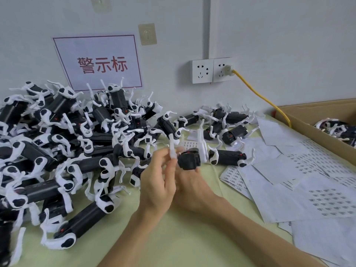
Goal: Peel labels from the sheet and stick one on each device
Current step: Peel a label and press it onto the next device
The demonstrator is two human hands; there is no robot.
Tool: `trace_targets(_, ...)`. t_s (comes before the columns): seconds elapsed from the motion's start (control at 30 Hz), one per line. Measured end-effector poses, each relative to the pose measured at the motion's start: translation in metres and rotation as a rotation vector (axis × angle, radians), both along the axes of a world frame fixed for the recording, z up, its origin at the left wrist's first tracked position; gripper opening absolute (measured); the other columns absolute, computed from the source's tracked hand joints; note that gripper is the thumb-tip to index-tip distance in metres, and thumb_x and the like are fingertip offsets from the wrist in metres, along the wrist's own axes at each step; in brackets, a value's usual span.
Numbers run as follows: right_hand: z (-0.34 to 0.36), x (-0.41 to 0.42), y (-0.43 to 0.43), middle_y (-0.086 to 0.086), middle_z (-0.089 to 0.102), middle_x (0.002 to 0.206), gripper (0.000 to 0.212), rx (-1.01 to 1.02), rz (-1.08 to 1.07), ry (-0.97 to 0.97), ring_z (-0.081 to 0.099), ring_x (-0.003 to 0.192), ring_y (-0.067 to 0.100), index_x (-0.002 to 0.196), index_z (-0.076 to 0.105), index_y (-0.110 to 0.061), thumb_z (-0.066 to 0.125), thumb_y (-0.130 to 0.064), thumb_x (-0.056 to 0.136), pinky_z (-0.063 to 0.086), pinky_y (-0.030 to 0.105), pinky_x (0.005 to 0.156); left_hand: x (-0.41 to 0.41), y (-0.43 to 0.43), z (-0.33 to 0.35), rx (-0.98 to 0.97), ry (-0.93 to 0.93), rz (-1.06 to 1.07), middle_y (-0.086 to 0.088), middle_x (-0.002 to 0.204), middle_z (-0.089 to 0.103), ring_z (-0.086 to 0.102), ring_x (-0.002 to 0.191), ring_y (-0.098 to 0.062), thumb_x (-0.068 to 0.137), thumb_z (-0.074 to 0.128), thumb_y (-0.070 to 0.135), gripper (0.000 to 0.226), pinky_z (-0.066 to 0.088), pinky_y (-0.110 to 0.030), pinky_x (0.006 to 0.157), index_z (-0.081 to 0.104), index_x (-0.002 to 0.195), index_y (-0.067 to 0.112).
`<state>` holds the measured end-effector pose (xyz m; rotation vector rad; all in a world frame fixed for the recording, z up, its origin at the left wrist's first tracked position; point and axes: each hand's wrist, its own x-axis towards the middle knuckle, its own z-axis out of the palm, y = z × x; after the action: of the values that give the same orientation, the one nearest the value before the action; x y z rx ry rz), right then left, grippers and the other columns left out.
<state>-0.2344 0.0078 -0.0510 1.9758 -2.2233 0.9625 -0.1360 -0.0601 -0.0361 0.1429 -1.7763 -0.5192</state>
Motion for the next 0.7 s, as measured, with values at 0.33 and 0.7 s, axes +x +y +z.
trace_targets(0.33,0.021,-0.014,0.004,-0.017,0.056,0.125,0.047,-0.246,-0.094,-0.501,0.048,0.112,-0.015,0.124,0.053,-0.039,0.072,-0.026,0.083,0.036,0.010,0.092,0.002,-0.017,0.019,1.218,0.090,-0.652,-0.010,0.103,0.073,0.071,0.085,-0.019,0.107,0.047,0.020,0.024,0.059,-0.024,0.074,0.064,0.109,0.003)
trace_targets(0.7,0.039,-0.025,0.007,0.003,0.074,0.102,0.023,-0.405,0.061,-1.551,0.065,0.098,0.020,0.104,0.066,-0.012,0.051,-0.029,0.101,0.046,0.036,0.091,-0.002,-0.010,0.011,1.143,-0.193,-0.399,-0.002,0.106,0.076,0.068,0.082,-0.013,0.103,0.056,0.025,0.019,0.050,-0.029,0.071,0.069,0.113,0.016)
